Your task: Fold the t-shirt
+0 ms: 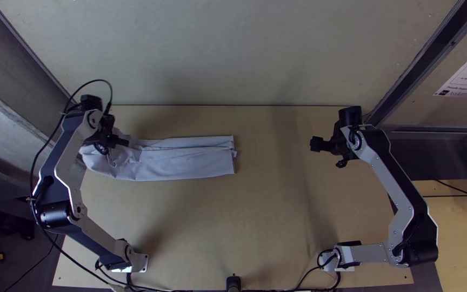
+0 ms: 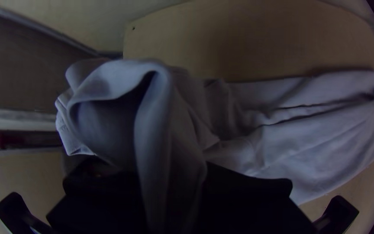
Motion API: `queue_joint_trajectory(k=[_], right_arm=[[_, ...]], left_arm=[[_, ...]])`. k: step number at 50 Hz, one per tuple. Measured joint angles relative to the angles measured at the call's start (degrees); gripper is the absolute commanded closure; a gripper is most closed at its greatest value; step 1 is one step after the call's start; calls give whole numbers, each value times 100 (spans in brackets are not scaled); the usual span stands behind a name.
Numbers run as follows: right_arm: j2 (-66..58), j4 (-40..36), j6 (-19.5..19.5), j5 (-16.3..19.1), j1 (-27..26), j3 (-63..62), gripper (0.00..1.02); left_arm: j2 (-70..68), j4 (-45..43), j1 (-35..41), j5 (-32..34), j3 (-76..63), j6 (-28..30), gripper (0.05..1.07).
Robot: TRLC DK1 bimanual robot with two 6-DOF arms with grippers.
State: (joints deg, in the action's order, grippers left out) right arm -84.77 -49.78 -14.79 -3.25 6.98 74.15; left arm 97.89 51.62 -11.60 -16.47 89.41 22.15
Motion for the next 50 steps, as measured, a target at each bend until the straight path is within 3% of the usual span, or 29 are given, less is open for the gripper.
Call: queue_joint_trajectory(k=[22,50], right_arm=[[306,26,0,2,-264,-446,3],[466,26,28,0,-686,-636,3]], left_arm=[[177,1469,1875,-831,1331,-837,105],[1799,2358,3700,-955,2553,-2186,104]])
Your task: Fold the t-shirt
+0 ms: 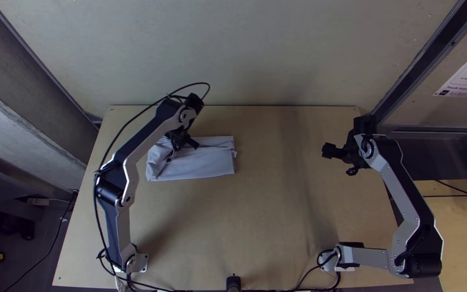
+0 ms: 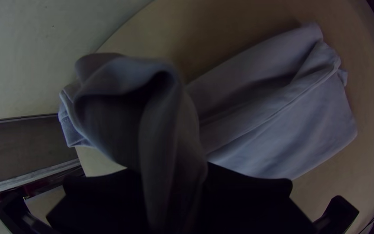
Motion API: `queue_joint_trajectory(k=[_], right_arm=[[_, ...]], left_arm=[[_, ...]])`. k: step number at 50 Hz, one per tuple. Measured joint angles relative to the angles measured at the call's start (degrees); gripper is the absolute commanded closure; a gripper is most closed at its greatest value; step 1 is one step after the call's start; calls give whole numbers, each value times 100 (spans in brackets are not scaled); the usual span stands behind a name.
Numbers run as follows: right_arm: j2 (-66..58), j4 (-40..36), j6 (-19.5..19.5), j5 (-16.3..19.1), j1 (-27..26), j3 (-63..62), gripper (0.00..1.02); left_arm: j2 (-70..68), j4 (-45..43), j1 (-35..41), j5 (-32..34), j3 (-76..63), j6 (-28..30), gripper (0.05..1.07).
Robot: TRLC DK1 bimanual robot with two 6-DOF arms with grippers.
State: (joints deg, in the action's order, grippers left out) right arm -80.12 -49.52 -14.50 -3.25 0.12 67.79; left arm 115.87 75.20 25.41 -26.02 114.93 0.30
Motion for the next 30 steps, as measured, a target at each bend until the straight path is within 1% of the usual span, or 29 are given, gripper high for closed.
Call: queue_joint_trajectory(k=[6,7,8,9,10,11,12,13,17,23,25,30], right_arm=[[2,11,24,0,-31,-48,3],[2,31,42,0,-31,-70,3],[2,42,44,0,-31,-79,3],[4,48,61,0,-31,-98,3],[9,68,68,0,-31,-118,3],[11,74,90,0,-31,-136,3],[26,98,94,2,-31,-162,3],[35,111,103,0,-31,-188,3],[98,168,105,2,-20,-299,3],[160,245,103,0,92,-459,3],[181,260,105,0,175,-525,3],[262,372,101,2,415,-756,3]], left_arm=[[367,195,232,0,350,-190,103],[422,210,267,2,407,-221,98],[474,214,304,9,466,-249,87],[533,232,348,39,529,-278,70],[590,243,376,83,605,-306,49],[651,254,409,153,691,-348,26],[710,269,448,258,780,-402,6],[769,271,472,393,879,-476,9],[960,127,588,1298,1272,-754,10],[1019,-793,748,2929,1515,-1368,10],[1019,-1147,813,3222,1580,-1674,10],[1019,-1460,973,3447,1790,-2186,10]])
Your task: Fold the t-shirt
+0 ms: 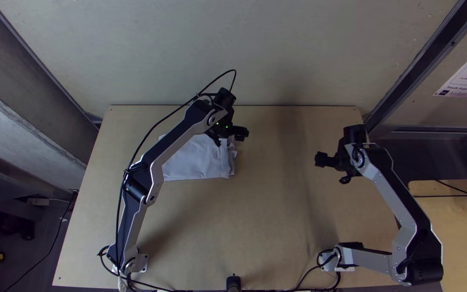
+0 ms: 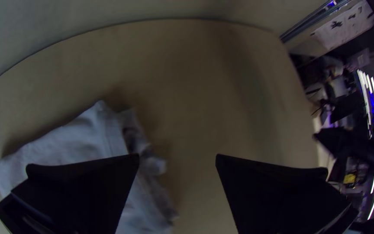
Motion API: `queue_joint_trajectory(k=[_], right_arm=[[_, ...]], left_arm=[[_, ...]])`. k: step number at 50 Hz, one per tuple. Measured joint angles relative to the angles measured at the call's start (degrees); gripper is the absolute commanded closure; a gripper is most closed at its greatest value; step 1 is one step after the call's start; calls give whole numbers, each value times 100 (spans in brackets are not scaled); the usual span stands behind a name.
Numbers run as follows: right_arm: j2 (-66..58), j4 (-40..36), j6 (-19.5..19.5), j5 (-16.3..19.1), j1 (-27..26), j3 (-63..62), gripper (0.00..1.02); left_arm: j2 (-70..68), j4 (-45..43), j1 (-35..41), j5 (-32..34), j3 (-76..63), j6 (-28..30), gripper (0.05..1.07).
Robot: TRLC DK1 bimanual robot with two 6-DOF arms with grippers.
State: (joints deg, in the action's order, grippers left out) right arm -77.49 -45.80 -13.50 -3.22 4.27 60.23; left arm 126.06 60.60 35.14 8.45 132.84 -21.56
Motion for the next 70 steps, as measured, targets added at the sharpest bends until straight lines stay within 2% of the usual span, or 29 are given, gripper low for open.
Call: queue_joint_trajectory(k=[7,18,25,31,43,53,59,64,70], right_arm=[[103,35,0,0,129,-197,3],[155,76,0,0,90,-197,3],[175,72,59,-2,-105,-98,3],[177,74,275,-2,-273,348,3],[494,584,809,-2,-332,1364,3],[752,669,1152,-2,-317,2105,3],[990,1058,1449,-2,-297,2293,3],[1300,1397,1679,-2,-232,2310,3],[1672,1539,1821,-2,-142,2363,3]], left_arm=[[0,-4,144,61,101,-238,10],[11,166,155,59,101,-264,10],[-35,208,111,35,13,-125,9],[-352,227,-48,-68,-330,31,10],[-1733,269,-997,-356,-774,509,10],[-3001,269,-1891,-463,-1019,1023,10],[-3681,245,-2455,-463,-1370,1379,10],[-4266,2,-2918,-466,-1884,1665,10],[-5075,-719,-3445,-483,-2739,1980,10]])
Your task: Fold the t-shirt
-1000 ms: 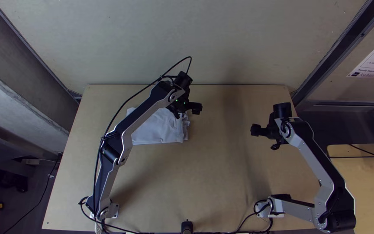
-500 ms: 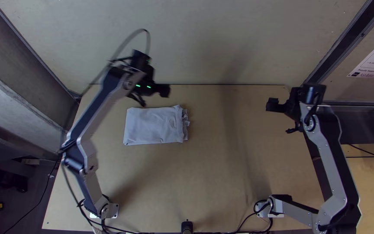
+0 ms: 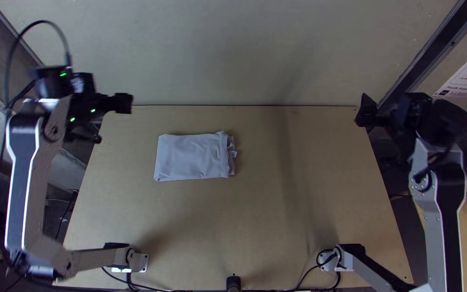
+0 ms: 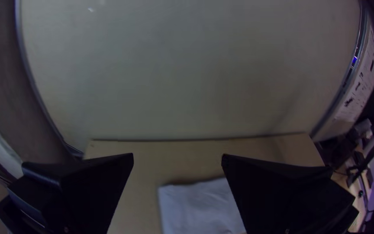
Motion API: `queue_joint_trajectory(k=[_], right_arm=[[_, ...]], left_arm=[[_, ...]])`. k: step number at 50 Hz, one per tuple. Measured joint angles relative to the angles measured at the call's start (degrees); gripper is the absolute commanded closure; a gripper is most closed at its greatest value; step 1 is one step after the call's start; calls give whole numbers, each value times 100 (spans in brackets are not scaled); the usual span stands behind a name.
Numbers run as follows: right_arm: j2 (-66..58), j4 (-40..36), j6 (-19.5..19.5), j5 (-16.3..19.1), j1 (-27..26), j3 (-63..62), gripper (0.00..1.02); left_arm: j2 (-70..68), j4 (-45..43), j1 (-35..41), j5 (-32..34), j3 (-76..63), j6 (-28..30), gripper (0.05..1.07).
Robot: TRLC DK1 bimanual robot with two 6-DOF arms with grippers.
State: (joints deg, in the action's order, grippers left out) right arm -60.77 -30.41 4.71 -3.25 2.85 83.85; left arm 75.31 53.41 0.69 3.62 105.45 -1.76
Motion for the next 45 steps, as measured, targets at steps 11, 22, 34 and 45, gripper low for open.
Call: queue_joint_trajectory(k=[11,22,34,45], right_arm=[[916,396,74,2,13,-367,3],[2256,1091,249,0,15,-1786,3],[3794,1587,354,0,166,-3713,4],[5158,1598,354,0,192,-4992,4]], left_arm=[[-1886,-1274,-382,-92,-1886,188,10],[-3694,-2319,-398,-131,-3882,289,10],[-5379,-3425,-531,-155,-5923,358,10],[-6736,-3801,-754,-175,-7200,549,10]])
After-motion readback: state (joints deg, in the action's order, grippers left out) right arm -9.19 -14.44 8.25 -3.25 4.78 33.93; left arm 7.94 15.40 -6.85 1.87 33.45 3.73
